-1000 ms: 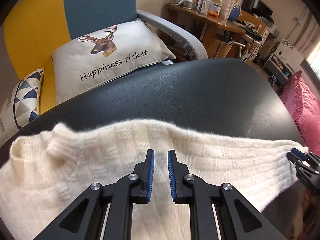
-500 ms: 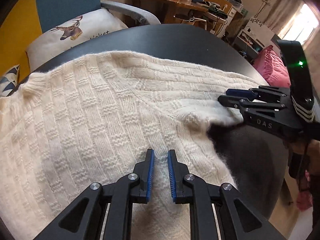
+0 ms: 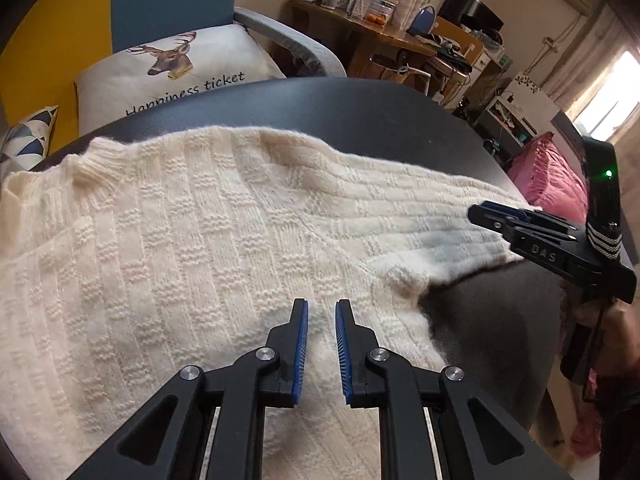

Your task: Fold clothes

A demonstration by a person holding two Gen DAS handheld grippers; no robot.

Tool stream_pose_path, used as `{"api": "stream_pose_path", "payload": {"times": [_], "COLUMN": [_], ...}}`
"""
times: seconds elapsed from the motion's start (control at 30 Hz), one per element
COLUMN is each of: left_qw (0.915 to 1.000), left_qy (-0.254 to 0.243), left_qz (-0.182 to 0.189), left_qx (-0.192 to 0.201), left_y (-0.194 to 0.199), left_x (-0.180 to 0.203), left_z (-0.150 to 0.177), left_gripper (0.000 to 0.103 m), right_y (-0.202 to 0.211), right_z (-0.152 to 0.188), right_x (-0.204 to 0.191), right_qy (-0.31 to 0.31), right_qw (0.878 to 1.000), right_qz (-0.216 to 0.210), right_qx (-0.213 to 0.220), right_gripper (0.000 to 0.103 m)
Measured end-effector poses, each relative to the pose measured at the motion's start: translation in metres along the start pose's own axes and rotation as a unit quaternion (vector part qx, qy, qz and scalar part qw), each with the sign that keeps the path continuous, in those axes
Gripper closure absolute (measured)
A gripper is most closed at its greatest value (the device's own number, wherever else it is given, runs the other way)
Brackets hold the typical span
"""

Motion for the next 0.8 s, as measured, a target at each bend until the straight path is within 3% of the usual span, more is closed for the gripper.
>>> {"api": "stream_pose_path", "payload": {"times": [0.17, 0.37, 0.5, 0.63, 0.73, 0.8], "left_qw": [0.9991, 0.9941, 0.9902, 0.9901, 0.9905, 0.9908], "left_qy": [0.03, 0.088, 0.105, 0.113, 0.113, 0.114], "left_qz": [-0.009, -0.049, -0.085, -0.076, -0.069, -0.058], "left_qx": [0.028, 0.042, 0.034, 0.035, 0.038, 0.044], "left_y": [0.012, 0.016, 0.01, 0.01, 0.014, 0.02], "left_x": [-0.024, -0.081, -0.106, -0.107, -0.102, -0.101], "left_z": [-0.022, -0.037, -0.043, -0.041, -0.043, -0.047], "left_gripper": [0.088, 0.088, 0.088, 0.088, 0.088, 0.088], "right_y": [0.004, 0.001, 0.003, 0.0, 0.01, 0.014], "right_z": [0.032, 0.074, 0.075, 0.072, 0.062, 0.035], "right_x": [0.086, 0.166, 0.169, 0.169, 0.157, 0.123], "right_qy": [-0.097, -0.177, -0.159, -0.157, -0.136, -0.102], "right_qw": [0.994, 0.977, 0.977, 0.977, 0.975, 0.987], "right_qz": [0.054, 0.107, 0.129, 0.13, 0.161, 0.119], "right_qx": [-0.02, -0.052, -0.063, -0.061, -0.064, -0.027], "right_gripper": [0.08, 0.079, 0.08, 0.079, 0.079, 0.077]}}
Point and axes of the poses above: each gripper's, at about its wrist camera, not at the fingertips, and y roughly against the way its jaws point, x to its right, z to its underside, the point moved 5 cm from there along -y, roughly the way its jaws point, and after that the axes turned 14 degrees about y, right-handed, at the moved point
